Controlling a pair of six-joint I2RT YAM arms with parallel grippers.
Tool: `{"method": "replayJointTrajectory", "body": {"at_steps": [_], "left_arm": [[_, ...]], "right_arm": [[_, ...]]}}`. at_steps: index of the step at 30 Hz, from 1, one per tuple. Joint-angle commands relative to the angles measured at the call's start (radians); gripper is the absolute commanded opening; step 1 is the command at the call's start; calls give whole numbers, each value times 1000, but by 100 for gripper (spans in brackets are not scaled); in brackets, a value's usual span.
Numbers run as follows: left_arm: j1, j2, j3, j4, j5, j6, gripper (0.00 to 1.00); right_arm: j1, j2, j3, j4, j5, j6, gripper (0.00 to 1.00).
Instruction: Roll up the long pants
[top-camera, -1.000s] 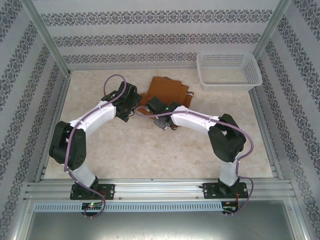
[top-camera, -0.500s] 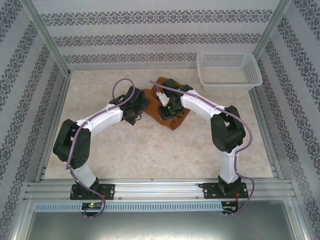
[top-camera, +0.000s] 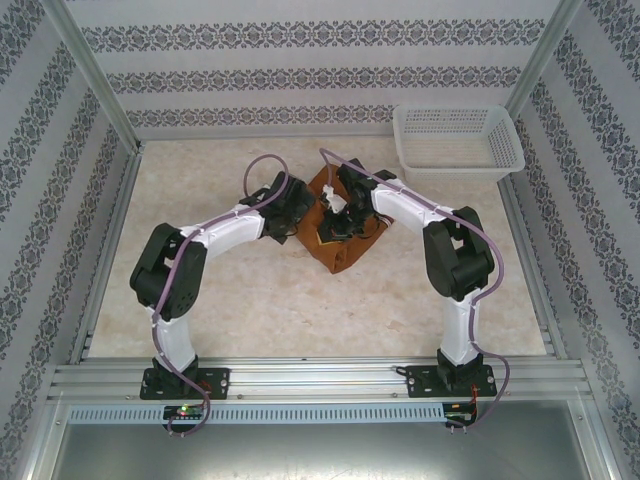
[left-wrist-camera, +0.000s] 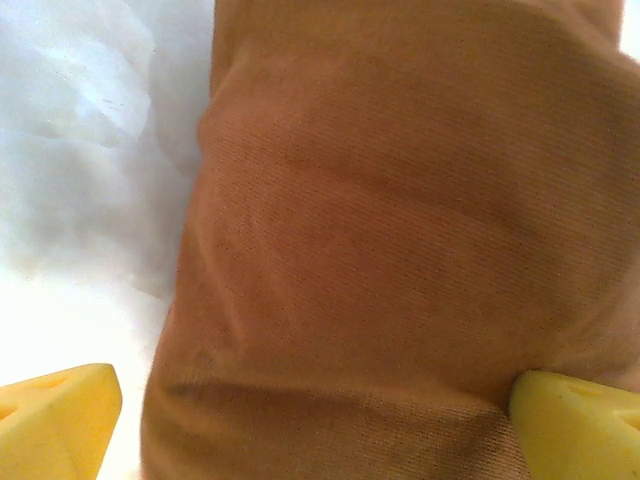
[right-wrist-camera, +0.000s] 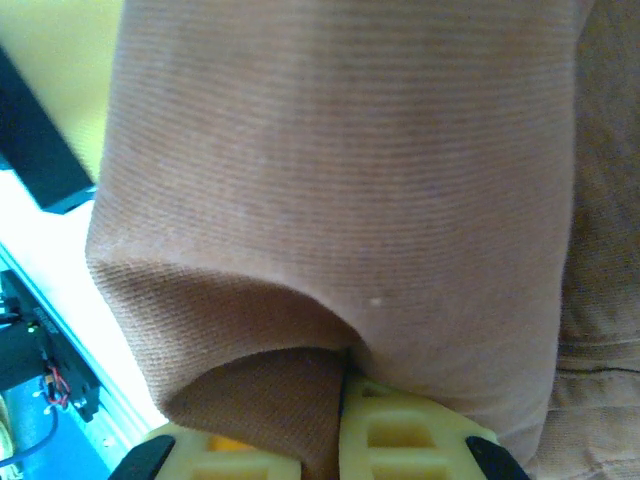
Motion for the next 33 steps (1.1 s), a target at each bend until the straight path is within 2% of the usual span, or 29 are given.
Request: {"method": "replayJointTrajectory", "body": {"at_steps": [1, 4, 5, 6, 7, 10, 11, 12, 13, 14, 19, 24, 28, 33], "left_arm": [[-26, 73, 36, 96, -4, 4, 100], [-35, 139, 67, 118, 2, 19, 98], [-36, 164, 80, 126, 11, 28, 85], [-36, 191, 94, 136, 26, 40, 47], [-36, 214, 109, 122, 38, 40, 1], [-36, 254, 158, 42, 51, 50, 0], [-36, 257, 161, 29, 55, 50, 0], [-36, 255, 164, 14, 54, 49, 0], [-37, 253, 169, -2, 55, 49, 0], [-35, 251, 175, -18, 56, 52, 0], [-33, 240, 202, -84, 66, 53, 0], [-34, 243, 198, -79, 96, 31, 0], [-33, 244, 180, -55, 143, 5, 0], [-33, 208, 136, -27, 184, -18, 0]], "right_arm": [[2, 3, -19, -72, -93, 2, 0], [-2, 6, -22, -87, -92, -13, 0], [-3, 6, -23, -91, -86, -19, 0], [-4, 8, -25, -98, -78, -24, 0], [-6, 7, -28, -105, -70, -29, 0], [-5, -2, -31, -130, 21, -35, 0], [-1, -13, -34, -137, 79, -36, 13], [10, -34, -37, -146, 174, -35, 45], [26, -57, -37, -159, 278, -36, 68], [50, -77, -34, -176, 365, -34, 76], [258, -217, -31, -253, 828, 10, 83], [464, -202, 11, -339, 1189, 109, 87], [553, -97, 30, -329, 1342, 141, 92], [549, 72, 72, -291, 1438, 95, 96]]}}
